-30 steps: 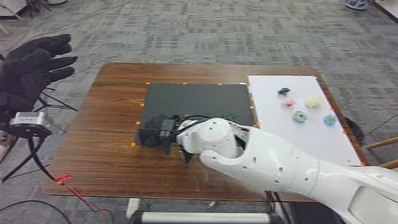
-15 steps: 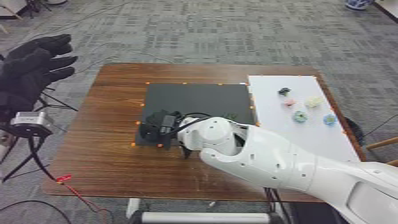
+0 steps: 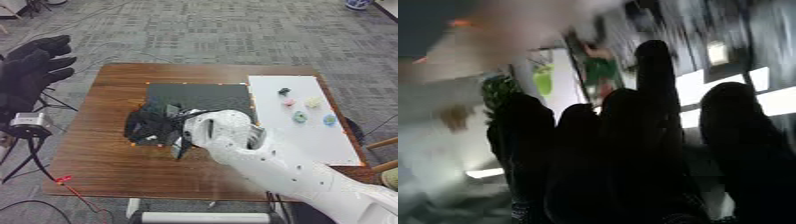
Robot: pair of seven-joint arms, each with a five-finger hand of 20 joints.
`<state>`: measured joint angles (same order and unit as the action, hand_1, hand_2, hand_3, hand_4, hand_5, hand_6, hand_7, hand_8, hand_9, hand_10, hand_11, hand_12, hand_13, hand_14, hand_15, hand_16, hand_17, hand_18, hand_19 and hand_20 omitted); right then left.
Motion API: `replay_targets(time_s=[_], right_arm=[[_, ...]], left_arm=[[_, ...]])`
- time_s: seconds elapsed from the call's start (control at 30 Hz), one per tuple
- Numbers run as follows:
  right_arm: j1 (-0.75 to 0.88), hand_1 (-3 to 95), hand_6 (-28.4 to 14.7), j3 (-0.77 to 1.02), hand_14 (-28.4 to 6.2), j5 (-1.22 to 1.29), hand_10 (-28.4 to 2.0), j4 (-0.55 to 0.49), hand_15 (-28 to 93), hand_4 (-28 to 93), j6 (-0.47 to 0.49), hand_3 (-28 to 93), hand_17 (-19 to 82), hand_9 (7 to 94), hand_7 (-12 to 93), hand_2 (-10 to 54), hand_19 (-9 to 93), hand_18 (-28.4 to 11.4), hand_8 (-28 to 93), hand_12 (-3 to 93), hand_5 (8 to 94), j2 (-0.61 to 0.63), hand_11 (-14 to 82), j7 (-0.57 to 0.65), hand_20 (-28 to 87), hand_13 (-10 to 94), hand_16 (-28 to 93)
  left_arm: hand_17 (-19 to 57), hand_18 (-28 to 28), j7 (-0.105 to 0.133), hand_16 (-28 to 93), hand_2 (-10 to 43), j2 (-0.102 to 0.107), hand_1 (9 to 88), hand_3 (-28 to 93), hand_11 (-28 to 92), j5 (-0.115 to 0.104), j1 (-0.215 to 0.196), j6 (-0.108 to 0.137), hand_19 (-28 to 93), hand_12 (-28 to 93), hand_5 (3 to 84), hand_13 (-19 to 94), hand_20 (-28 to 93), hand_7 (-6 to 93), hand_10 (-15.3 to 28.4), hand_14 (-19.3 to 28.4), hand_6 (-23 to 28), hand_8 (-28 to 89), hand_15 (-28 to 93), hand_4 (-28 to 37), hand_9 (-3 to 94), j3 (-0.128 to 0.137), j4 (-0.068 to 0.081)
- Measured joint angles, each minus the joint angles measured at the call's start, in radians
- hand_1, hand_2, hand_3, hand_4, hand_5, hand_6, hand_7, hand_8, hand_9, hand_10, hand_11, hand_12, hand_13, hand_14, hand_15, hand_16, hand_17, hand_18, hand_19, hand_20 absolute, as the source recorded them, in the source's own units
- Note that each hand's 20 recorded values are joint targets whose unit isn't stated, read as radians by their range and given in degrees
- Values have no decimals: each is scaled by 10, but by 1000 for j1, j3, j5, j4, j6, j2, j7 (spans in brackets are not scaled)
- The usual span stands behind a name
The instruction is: Arrange flowers
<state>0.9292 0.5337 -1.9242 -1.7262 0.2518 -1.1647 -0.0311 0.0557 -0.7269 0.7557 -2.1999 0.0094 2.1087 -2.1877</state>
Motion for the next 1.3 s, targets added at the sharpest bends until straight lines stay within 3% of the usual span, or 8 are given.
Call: replay_targets(time_s=[0.07, 0.13, 0.3, 0.4, 0.5, 0.63, 0.87, 1.3], right_arm=[[57, 193, 17, 82, -82, 143, -109, -55, 842, -281, -2, 819, 539, 846, 192, 46, 932, -227, -132, 306, 630, 24, 497, 5, 737, 802, 383], [95, 216, 9, 126, -92, 252, -109, -110, 836, -282, -53, 785, 479, 771, 204, -37, 932, -222, -129, 251, 615, 72, 337, 27, 688, 754, 374], [145, 352, -6, 156, -103, 313, -115, -170, 830, -283, -397, 646, 372, 556, 218, -95, 925, -209, -129, 192, 505, 258, 198, 182, 580, 636, 338], [185, 279, -24, 216, -113, 236, -120, -117, 839, -281, -535, 812, 331, 457, 211, -95, 898, -206, -123, 198, 439, 358, 181, 352, 560, 568, 310], [209, 277, -28, 254, -112, 50, -122, -30, 841, -282, -594, 864, 336, 468, 220, -95, 900, -206, -126, 200, 450, 450, 188, 527, 556, 577, 298], [280, 278, -24, 359, -111, -175, -120, 6, 841, -282, -587, 862, 337, 499, 226, -95, 903, -209, -129, 192, 469, 556, 192, 637, 557, 583, 297], [439, 252, -22, 554, -107, -246, -118, -93, 817, -283, -382, 822, 338, 524, 222, -95, 903, -210, -127, 191, 482, 653, 199, 556, 558, 591, 292], [503, 253, -5, 476, -107, -260, -109, -36, 775, -283, -394, 835, 320, 548, 250, -95, 888, -209, -139, 205, 510, 632, 228, 595, 563, 555, 294]], left_arm=[[-103, 200, -1, -63, -54, -6, 239, 694, 294, 0, -4, 0, 392, 147, 237, 93, 124, 271, 107, 138, 24, -121, 463, -283, 159, 3, -1], [-103, 200, -1, -63, -54, -15, 239, 694, 293, 0, -12, -1, 392, 147, 237, 93, 124, 272, 107, 138, 24, -121, 464, -283, 159, 10, -5], [-102, 201, -1, -64, -54, -35, 240, 694, 294, 0, -42, 3, 392, 147, 238, 94, 124, 271, 107, 138, 24, -122, 465, -283, 160, 27, -16], [-102, 201, -1, -65, -54, -47, 240, 693, 294, 0, -55, 7, 392, 147, 238, 94, 124, 271, 107, 138, 25, -122, 465, -283, 160, 33, -19], [-103, 200, -2, -65, -54, -50, 239, 694, 293, -3, -60, 9, 392, 147, 238, 94, 123, 271, 107, 138, 25, -122, 465, -283, 159, 35, -18], [-103, 200, -3, -65, -53, -45, 239, 693, 293, -3, -50, 9, 392, 147, 237, 93, 124, 271, 106, 138, 25, -121, 465, -283, 159, 31, -11], [-103, 201, -6, -65, -53, -40, 240, 693, 293, -3, -36, 9, 392, 147, 237, 93, 123, 271, 107, 139, 25, -121, 465, -283, 158, 24, -8], [-101, 200, -16, -65, -52, -40, 239, 692, 289, -3, -35, 8, 393, 148, 236, 93, 123, 270, 108, 139, 24, -120, 465, -283, 158, 10, -5]])
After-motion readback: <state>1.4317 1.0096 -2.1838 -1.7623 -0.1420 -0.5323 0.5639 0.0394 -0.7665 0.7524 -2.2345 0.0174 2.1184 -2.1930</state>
